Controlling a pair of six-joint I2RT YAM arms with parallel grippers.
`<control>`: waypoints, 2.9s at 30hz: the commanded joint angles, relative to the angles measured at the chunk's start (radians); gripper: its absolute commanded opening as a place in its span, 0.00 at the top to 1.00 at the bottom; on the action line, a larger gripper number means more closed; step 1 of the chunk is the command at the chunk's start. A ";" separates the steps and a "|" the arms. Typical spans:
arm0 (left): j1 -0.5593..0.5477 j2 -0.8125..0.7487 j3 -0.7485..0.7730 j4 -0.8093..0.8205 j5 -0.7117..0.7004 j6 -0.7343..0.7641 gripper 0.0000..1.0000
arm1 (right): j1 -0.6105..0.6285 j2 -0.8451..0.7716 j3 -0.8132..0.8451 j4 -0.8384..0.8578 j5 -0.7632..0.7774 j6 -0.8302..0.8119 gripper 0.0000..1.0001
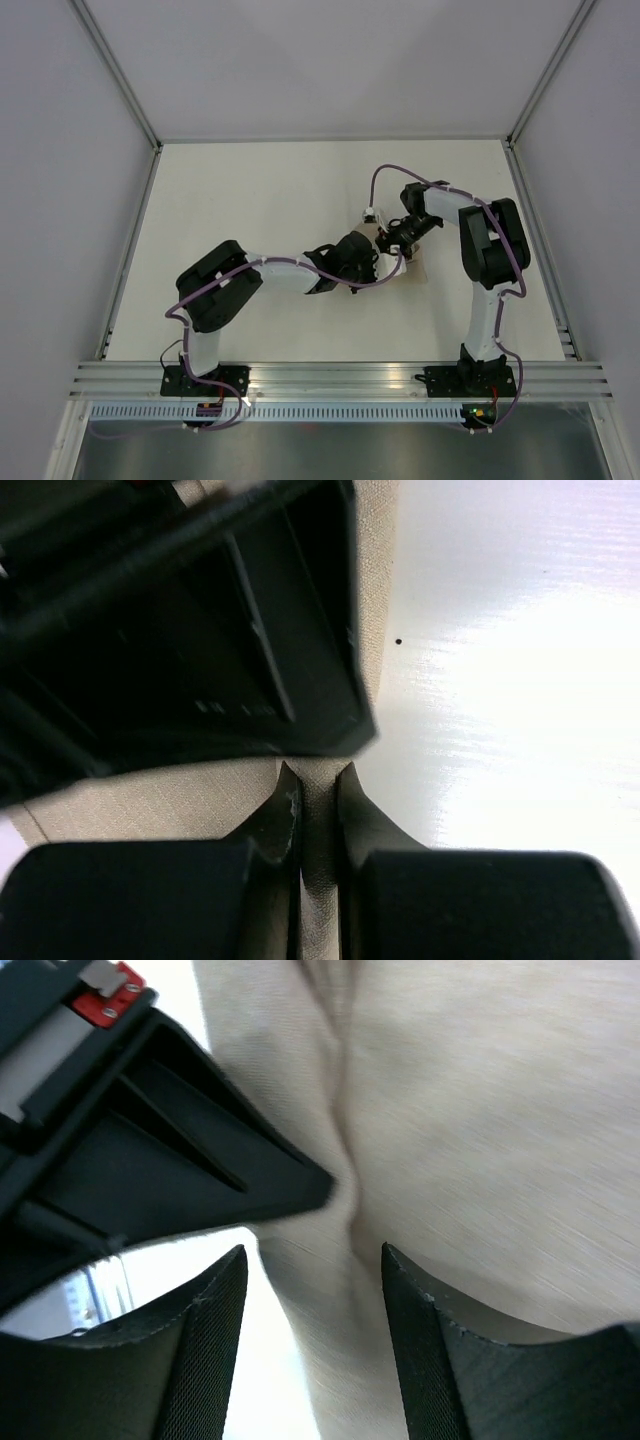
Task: Fold the napkin, place the utensils inside, and roll it up
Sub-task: Roll the napkin with the utensil
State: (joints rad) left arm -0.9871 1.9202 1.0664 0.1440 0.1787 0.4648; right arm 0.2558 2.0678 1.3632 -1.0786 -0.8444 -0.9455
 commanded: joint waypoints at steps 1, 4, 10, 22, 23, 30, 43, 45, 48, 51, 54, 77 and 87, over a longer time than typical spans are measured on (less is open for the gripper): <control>0.014 0.059 0.004 -0.176 0.122 -0.100 0.98 | -0.047 -0.066 -0.001 0.112 0.036 0.045 0.37; 0.031 0.063 0.023 -0.205 0.165 -0.123 0.98 | -0.073 -0.097 0.013 0.115 0.019 0.068 0.37; 0.059 0.103 0.082 -0.303 0.231 -0.146 0.98 | -0.159 -0.156 0.030 0.147 -0.031 0.135 0.36; 0.171 0.212 0.213 -0.463 0.496 -0.230 0.98 | -0.331 -0.515 -0.212 0.325 -0.091 0.128 0.36; 0.183 0.221 0.221 -0.486 0.521 -0.239 0.98 | -0.329 -0.550 -0.249 0.359 -0.070 0.129 0.35; 0.211 0.322 0.328 -0.607 0.582 -0.268 0.98 | -0.169 -0.819 -0.580 0.653 0.164 0.145 0.34; 0.234 0.410 0.411 -0.675 0.685 -0.314 0.98 | 0.269 -0.801 -0.785 0.970 0.565 0.162 0.33; 0.235 0.415 0.418 -0.673 0.689 -0.319 0.98 | 0.295 -0.787 -0.800 0.987 0.580 0.159 0.33; 0.235 0.418 0.425 -0.676 0.686 -0.324 0.98 | 0.341 -0.769 -0.814 1.000 0.611 0.157 0.33; 0.235 0.419 0.429 -0.675 0.689 -0.328 0.98 | 0.365 -0.744 -0.820 1.011 0.628 0.157 0.34; 0.235 0.421 0.432 -0.675 0.693 -0.331 0.94 | 0.369 -0.727 -0.822 1.022 0.640 0.159 0.37; 0.327 0.062 0.259 -0.391 0.590 -0.512 0.00 | 0.278 -0.525 -0.609 0.619 0.329 0.073 0.86; 0.337 -0.166 0.051 -0.224 0.303 -0.592 0.05 | 0.188 -0.331 -0.446 0.419 0.216 -0.029 0.86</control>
State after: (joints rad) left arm -0.6174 1.8793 1.1740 -0.1783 0.5850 -0.0574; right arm 0.4675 1.6588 0.8970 -0.5369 -0.6052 -0.9607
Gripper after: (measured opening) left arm 0.949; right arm 0.298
